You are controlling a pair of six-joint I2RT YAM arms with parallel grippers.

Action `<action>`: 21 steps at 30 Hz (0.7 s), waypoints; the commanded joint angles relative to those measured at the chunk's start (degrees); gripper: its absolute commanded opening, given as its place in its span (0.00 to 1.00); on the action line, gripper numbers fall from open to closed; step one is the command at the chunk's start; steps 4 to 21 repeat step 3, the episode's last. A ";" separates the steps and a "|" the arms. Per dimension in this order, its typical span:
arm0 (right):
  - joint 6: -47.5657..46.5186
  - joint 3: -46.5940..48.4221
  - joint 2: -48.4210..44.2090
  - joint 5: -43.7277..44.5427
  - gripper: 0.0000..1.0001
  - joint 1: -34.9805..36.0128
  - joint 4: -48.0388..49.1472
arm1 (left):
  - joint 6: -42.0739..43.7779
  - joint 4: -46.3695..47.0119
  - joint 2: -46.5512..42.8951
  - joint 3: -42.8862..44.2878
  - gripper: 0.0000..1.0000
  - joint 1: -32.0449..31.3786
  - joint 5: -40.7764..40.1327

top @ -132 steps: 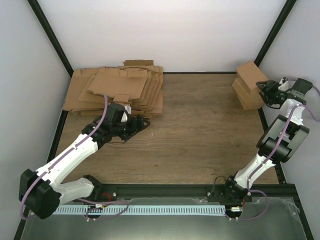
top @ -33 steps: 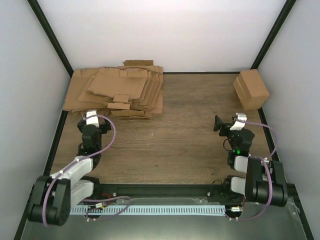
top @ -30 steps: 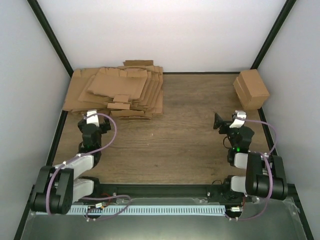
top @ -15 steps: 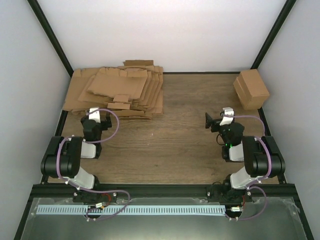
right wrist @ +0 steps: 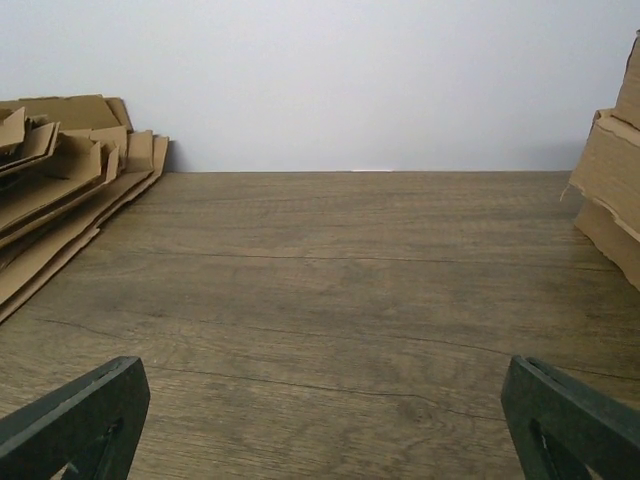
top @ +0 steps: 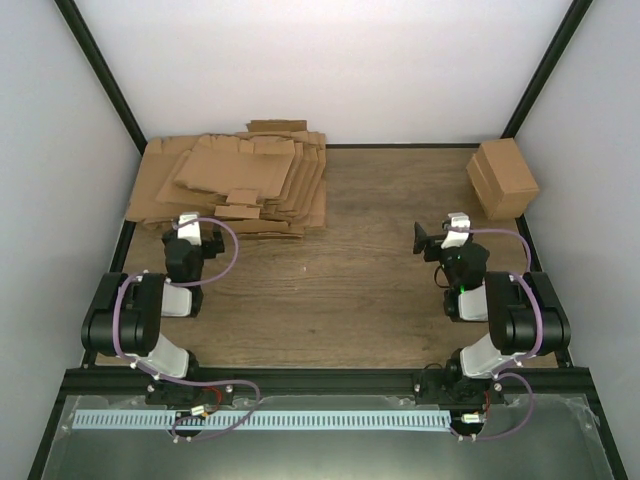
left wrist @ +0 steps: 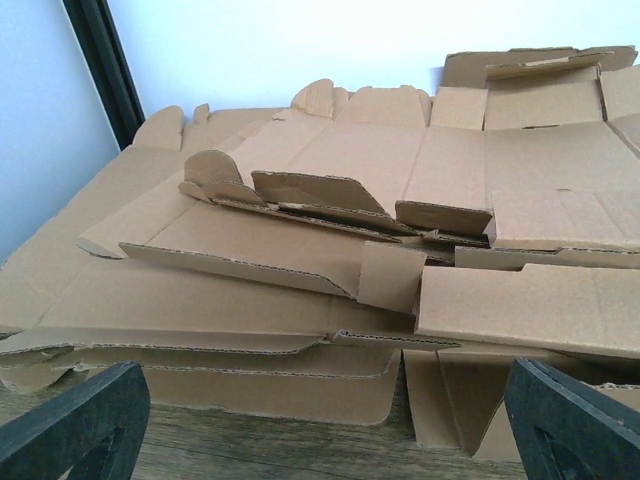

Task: Fold the paper box

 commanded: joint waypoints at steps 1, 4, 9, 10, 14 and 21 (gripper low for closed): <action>-1.21 1.88 -0.06 1.08 1.00 0.38 0.43 | -0.20 2.97 -0.12 0.44 1.00 0.32 1.30; -1.21 1.76 -0.18 1.11 1.00 0.45 0.49 | -0.22 3.08 -0.11 0.43 1.00 0.36 1.28; -1.21 1.76 -0.18 1.11 1.00 0.45 0.49 | -0.22 3.08 -0.11 0.43 1.00 0.36 1.28; -1.21 1.76 -0.18 1.11 1.00 0.45 0.49 | -0.22 3.08 -0.11 0.43 1.00 0.36 1.28; -1.21 1.76 -0.18 1.11 1.00 0.45 0.49 | -0.22 3.08 -0.11 0.43 1.00 0.36 1.28; -1.21 1.76 -0.18 1.11 1.00 0.45 0.49 | -0.22 3.08 -0.11 0.43 1.00 0.36 1.28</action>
